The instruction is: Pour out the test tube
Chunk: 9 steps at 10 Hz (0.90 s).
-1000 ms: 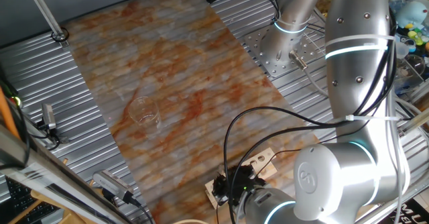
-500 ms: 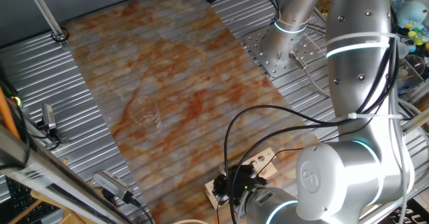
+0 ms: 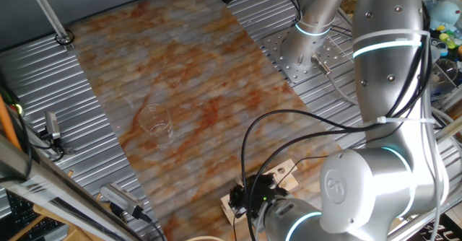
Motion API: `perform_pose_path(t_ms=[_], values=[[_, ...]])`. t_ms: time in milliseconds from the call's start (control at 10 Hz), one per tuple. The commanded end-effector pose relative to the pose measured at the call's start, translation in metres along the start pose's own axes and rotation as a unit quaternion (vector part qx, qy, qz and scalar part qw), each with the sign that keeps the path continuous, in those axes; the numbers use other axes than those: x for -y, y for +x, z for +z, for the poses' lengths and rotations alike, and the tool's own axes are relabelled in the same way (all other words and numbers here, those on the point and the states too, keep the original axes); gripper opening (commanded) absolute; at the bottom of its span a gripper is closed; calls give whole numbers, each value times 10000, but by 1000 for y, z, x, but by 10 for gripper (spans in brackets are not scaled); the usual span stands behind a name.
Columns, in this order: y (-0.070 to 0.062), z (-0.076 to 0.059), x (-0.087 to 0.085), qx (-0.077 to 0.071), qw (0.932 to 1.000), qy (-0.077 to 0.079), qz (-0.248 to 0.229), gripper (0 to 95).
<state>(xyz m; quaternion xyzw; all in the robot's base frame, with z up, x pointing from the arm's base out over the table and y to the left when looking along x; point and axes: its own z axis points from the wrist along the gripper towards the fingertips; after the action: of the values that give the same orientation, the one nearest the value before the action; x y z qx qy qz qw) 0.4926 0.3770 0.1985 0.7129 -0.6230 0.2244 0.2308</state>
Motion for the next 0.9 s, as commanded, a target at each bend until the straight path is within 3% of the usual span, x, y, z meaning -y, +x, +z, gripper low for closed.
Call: perform_pose_path(t_ms=[100,900], values=[[4,1,-2,12,10000,16,-4,0],[35,1,-2,4,9999,84,-59,0]])
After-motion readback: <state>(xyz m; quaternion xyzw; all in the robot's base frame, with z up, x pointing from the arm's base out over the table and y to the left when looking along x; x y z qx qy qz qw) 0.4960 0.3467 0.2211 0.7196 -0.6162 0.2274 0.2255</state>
